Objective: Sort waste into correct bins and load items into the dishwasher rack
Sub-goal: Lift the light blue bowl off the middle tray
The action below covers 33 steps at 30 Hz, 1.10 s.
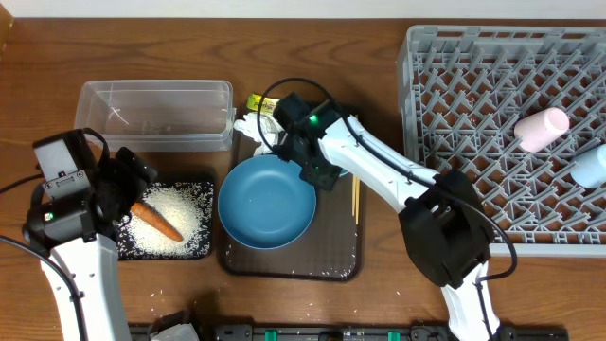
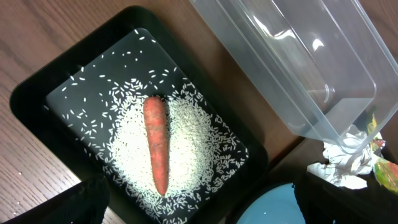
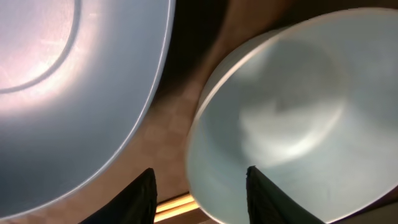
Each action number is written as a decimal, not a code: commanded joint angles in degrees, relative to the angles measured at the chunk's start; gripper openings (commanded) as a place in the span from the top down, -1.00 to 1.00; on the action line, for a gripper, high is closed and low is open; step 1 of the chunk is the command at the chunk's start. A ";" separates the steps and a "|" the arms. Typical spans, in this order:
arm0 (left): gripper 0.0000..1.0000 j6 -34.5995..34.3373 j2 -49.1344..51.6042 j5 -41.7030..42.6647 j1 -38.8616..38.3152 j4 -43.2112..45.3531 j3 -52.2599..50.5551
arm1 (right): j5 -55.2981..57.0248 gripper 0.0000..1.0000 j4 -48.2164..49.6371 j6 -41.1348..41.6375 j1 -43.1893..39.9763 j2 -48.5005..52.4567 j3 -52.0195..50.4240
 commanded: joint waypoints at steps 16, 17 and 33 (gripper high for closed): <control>-0.93 -0.33 0.11 -0.68 0.31 -0.17 0.70 | 2.21 0.74 1.66 2.25 -0.37 -0.24 -3.34; -0.93 -0.33 0.11 -0.68 0.31 -0.17 0.70 | 2.47 0.82 1.51 2.45 -0.37 -0.31 -2.82; -0.93 -0.33 0.11 -0.68 0.31 -0.17 0.70 | 2.32 0.98 -11.63 10.14 -4.72 -0.72 25.33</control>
